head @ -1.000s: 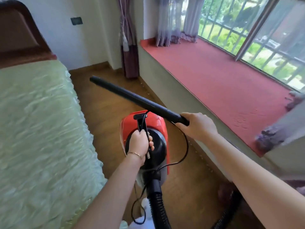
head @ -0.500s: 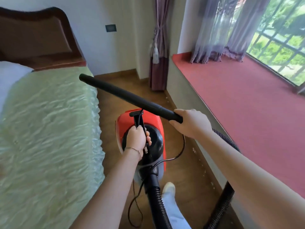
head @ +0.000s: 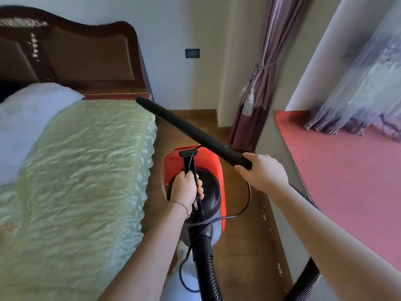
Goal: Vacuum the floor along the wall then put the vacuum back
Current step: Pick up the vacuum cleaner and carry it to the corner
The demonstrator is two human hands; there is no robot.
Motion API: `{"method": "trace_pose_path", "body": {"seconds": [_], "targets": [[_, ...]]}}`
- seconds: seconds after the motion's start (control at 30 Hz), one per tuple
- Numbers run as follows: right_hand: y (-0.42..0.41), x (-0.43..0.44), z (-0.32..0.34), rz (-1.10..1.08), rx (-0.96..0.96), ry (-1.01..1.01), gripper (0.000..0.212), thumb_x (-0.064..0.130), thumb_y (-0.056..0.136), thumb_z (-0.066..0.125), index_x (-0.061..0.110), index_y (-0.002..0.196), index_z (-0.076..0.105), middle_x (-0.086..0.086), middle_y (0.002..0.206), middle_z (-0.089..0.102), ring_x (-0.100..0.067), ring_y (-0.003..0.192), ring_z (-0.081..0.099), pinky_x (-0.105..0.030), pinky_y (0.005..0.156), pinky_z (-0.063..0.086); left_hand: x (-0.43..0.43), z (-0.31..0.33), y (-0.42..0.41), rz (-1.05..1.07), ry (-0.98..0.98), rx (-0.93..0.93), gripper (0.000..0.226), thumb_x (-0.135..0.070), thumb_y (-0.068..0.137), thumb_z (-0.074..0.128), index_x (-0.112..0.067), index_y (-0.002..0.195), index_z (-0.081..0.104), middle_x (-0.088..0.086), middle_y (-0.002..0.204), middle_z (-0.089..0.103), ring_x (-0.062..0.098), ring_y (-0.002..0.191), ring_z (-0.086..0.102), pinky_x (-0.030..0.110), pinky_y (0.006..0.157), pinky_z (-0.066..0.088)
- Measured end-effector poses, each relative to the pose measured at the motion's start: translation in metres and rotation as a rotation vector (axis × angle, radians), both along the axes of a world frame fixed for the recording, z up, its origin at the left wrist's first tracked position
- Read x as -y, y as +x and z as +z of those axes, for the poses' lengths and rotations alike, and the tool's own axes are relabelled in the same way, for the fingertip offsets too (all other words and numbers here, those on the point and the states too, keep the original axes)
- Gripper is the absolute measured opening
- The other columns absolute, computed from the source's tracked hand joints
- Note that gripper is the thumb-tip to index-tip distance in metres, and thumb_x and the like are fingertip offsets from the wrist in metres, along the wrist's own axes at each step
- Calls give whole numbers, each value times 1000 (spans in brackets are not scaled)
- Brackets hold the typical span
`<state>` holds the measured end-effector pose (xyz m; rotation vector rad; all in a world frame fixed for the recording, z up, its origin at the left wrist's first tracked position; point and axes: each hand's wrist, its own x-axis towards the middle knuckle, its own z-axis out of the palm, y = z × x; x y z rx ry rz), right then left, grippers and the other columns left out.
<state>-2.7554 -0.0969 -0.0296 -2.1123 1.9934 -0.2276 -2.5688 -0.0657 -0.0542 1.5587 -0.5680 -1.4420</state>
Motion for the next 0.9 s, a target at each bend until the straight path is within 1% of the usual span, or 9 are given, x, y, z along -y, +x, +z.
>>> {"method": "trace_pose_path", "body": {"seconds": [0.1, 0.17, 0.33, 0.43, 0.53, 0.6, 0.7, 0.8, 0.9], "targets": [[15, 74, -13, 23, -18, 18, 29, 47, 88, 53, 29, 110, 61, 2, 81, 59, -27, 82, 61, -27, 61, 41, 67, -15, 10, 23, 20, 2, 26, -9, 93, 29, -10, 73, 44, 3, 54, 43, 12, 36, 36, 20, 36, 33], [28, 127, -19, 33, -28, 37, 31, 48, 87, 53, 31, 111, 61, 0, 89, 65, -28, 87, 63, -29, 64, 45, 117, -21, 19, 20, 24, -10, 24, -8, 92, 29, -9, 74, 44, 4, 54, 43, 13, 35, 36, 21, 36, 34], [60, 256, -9, 30, -50, 68, 35, 51, 87, 52, 31, 114, 60, 1, 92, 67, -26, 84, 64, -33, 69, 53, 243, -16, 57, -17, 36, -20, 27, -9, 94, 28, -10, 71, 44, 3, 52, 42, 11, 34, 35, 20, 35, 33], [76, 325, 1, 43, -78, 38, 37, 52, 88, 51, 31, 118, 58, 0, 92, 67, -24, 81, 64, -35, 68, 56, 313, -11, 75, -28, 14, 0, 28, -9, 94, 28, -11, 71, 44, 3, 52, 42, 12, 35, 35, 19, 35, 33], [87, 387, 8, 63, -91, -1, 33, 51, 89, 50, 32, 114, 58, 2, 85, 64, -21, 74, 62, -30, 60, 52, 381, -8, 91, -27, 8, 0, 27, -8, 93, 28, -11, 71, 44, 3, 54, 42, 11, 33, 35, 19, 35, 32], [94, 428, 9, 69, -92, -16, 29, 50, 88, 51, 30, 107, 59, 3, 79, 61, -21, 68, 57, -27, 56, 45, 426, -7, 101, -19, 5, -4, 27, -8, 93, 28, -10, 71, 44, 3, 54, 41, 11, 33, 35, 18, 35, 32], [102, 490, 1, 66, -81, -16, 27, 50, 89, 50, 28, 101, 60, 2, 76, 57, -23, 68, 53, -28, 57, 42, 491, -14, 106, -11, 13, 17, 27, -9, 94, 28, -11, 72, 44, 3, 54, 42, 12, 35, 35, 19, 36, 32], [105, 554, -16, 67, -55, 5, 27, 49, 90, 48, 28, 103, 60, 3, 75, 55, -22, 68, 52, -27, 58, 41, 559, -27, 110, -6, 18, 41, 26, -9, 94, 28, -10, 72, 43, 3, 55, 42, 12, 35, 35, 20, 35, 32], [104, 625, -34, 82, -9, 34, 29, 49, 91, 48, 31, 111, 59, 4, 77, 56, -21, 72, 54, -28, 60, 44, 630, -40, 117, 5, 22, 61, 26, -8, 94, 27, -10, 74, 43, 4, 56, 42, 11, 32, 35, 20, 33, 33]]}}
